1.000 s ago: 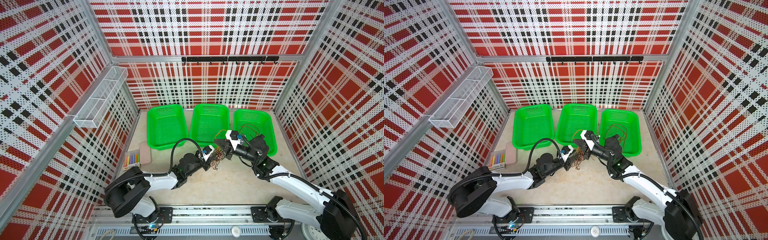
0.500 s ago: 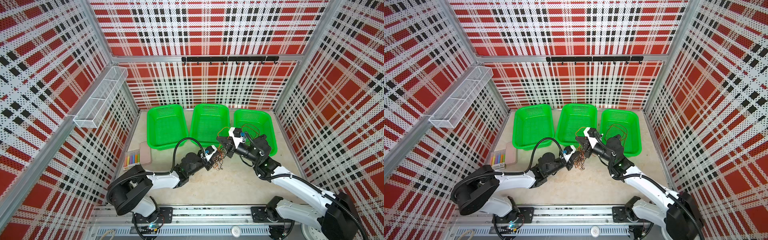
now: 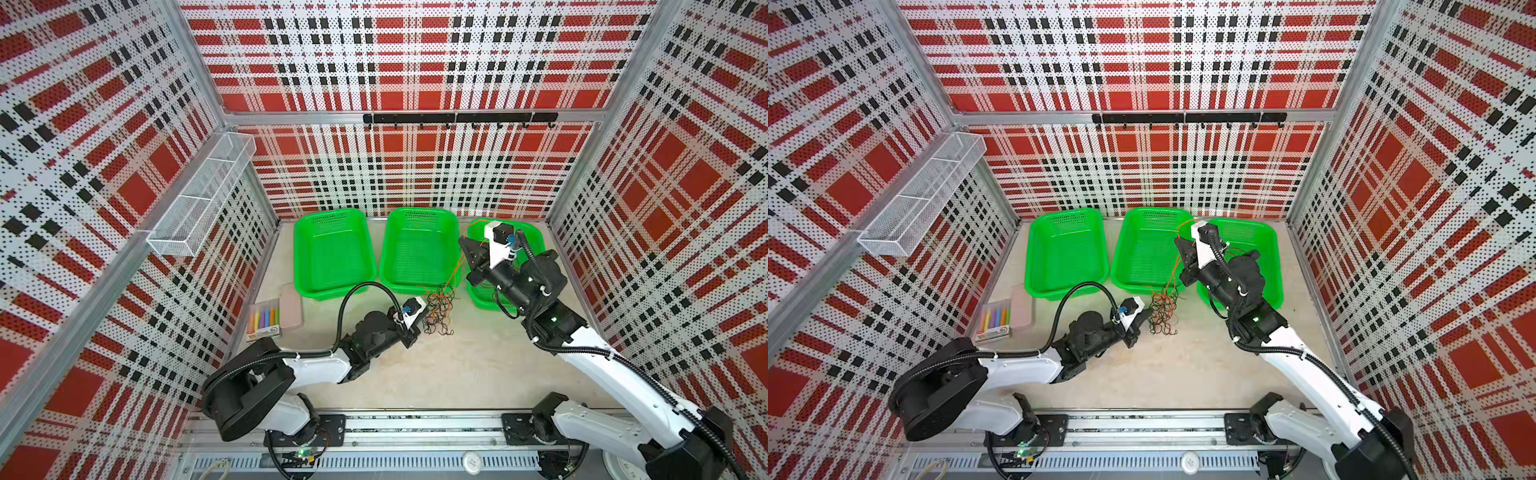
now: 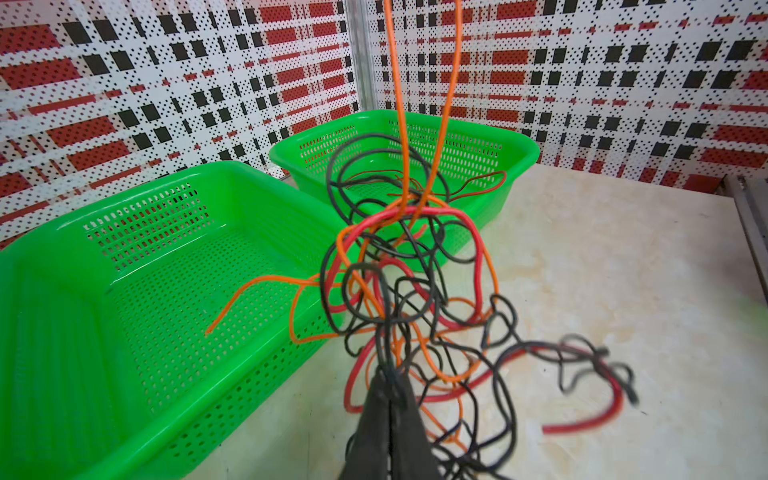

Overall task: Untangle and sort cables by color
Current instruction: Untie the cable.

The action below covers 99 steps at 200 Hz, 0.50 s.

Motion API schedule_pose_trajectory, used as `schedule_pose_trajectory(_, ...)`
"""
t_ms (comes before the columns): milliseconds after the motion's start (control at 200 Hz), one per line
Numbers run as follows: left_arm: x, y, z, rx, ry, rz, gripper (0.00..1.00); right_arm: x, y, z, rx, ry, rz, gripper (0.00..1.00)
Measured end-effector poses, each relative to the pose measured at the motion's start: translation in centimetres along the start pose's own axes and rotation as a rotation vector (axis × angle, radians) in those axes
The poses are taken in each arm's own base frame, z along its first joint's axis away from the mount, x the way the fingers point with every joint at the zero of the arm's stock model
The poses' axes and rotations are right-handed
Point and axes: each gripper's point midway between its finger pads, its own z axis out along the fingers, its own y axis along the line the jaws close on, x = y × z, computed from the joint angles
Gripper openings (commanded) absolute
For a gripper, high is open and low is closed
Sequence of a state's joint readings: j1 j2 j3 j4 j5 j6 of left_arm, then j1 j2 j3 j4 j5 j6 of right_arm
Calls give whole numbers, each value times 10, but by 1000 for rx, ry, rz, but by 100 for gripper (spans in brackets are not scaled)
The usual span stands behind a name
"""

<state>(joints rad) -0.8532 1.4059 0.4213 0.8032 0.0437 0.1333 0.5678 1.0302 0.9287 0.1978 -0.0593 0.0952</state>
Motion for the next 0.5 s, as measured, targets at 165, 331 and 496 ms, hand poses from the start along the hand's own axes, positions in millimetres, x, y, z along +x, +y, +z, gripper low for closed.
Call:
schedule_pose_trajectory(165,14,9,-3,-36,48,-15,0,-26,-16,-4,62,-24,-42,0)
schedule_pose_trajectory(331,32,20,-8,-72,102,-41,0,-51,-30,-10,117,-51,-80,0)
schedule_pose_trajectory(496,44,29,-12,-103,137,-64,0,-69,-41,-16,152,-62,-113,0)
